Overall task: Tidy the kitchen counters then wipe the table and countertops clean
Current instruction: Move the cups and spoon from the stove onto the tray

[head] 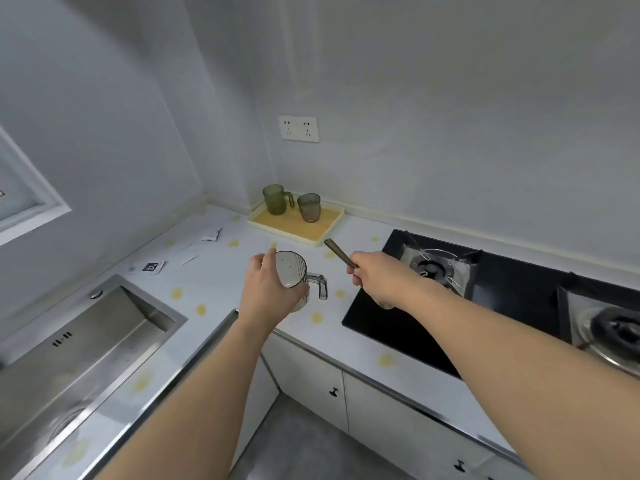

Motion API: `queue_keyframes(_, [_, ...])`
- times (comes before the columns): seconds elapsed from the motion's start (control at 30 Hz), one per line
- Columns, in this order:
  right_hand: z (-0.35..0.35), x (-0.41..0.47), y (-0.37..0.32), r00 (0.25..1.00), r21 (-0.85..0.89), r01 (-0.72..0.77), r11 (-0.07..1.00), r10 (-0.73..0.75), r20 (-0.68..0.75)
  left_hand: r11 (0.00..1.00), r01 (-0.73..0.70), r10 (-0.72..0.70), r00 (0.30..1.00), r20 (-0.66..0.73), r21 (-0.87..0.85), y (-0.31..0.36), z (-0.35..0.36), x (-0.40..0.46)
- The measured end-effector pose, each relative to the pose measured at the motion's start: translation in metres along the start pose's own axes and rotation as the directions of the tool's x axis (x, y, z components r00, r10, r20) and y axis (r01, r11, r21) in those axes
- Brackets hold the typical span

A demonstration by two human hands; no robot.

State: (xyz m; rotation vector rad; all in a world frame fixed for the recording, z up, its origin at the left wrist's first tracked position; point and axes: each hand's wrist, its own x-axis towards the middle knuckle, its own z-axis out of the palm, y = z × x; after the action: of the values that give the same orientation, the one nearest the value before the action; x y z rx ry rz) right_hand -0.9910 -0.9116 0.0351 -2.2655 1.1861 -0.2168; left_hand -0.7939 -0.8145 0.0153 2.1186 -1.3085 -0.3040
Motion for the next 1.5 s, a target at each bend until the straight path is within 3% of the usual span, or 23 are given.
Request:
queue_keyframes(0.2, [0.003, 0.099, 0.000, 0.999, 0.047, -0.015, 0.999, 0.017, -0.046, 1.000, 0.003, -0.003, 1.000, 0.017, 0.020, -0.031, -0.001, 0.081])
queue_keyframes(0.33, [-0.010, 0.168, -0.008, 0.996, -0.049, 0.048, 0.998, -0.052, -0.068, 0.999, 0.002, -0.002, 1.000, 0.009, 0.033, -0.054, -0.022, 0.139])
queue_keyframes(0.47, [-0.009, 0.238, -0.023, 0.989, 0.124, 0.042, 0.991, -0.024, -0.144, 0.999, 0.040, -0.039, 0.999, -0.037, 0.025, -0.085, -0.039, 0.202])
queue_keyframes(0.57, [0.001, 0.278, -0.033, 0.986, 0.112, 0.076, 0.991, -0.058, -0.154, 0.998, 0.053, -0.052, 0.999, -0.014, 0.032, -0.105, -0.037, 0.246])
queue_keyframes(0.87, [0.037, 0.401, -0.025, 0.985, 0.049, -0.084, 0.995, 0.090, -0.150, 0.999, -0.026, 0.032, 0.991, 0.131, -0.044, -0.152, 0.026, 0.409])
queue_keyframes(1.03, [0.059, 0.460, -0.010, 0.977, -0.005, -0.145, 0.989, 0.143, -0.156, 0.999, 0.007, 0.005, 0.975, 0.222, -0.054, -0.172, 0.077, 0.485])
queue_keyframes(1.23, [0.088, 0.494, 0.007, 0.986, -0.058, -0.152, 0.987, 0.148, -0.073, 0.999, -0.022, 0.030, 0.964, 0.263, -0.035, -0.190, 0.122, 0.519])
queue_keyframes(1.5, [0.112, 0.519, 0.019, 0.969, -0.315, -0.074, 0.946, 0.143, 0.203, 0.994, -0.092, 0.079, 0.978, 0.196, 0.062, -0.213, 0.133, 0.540])
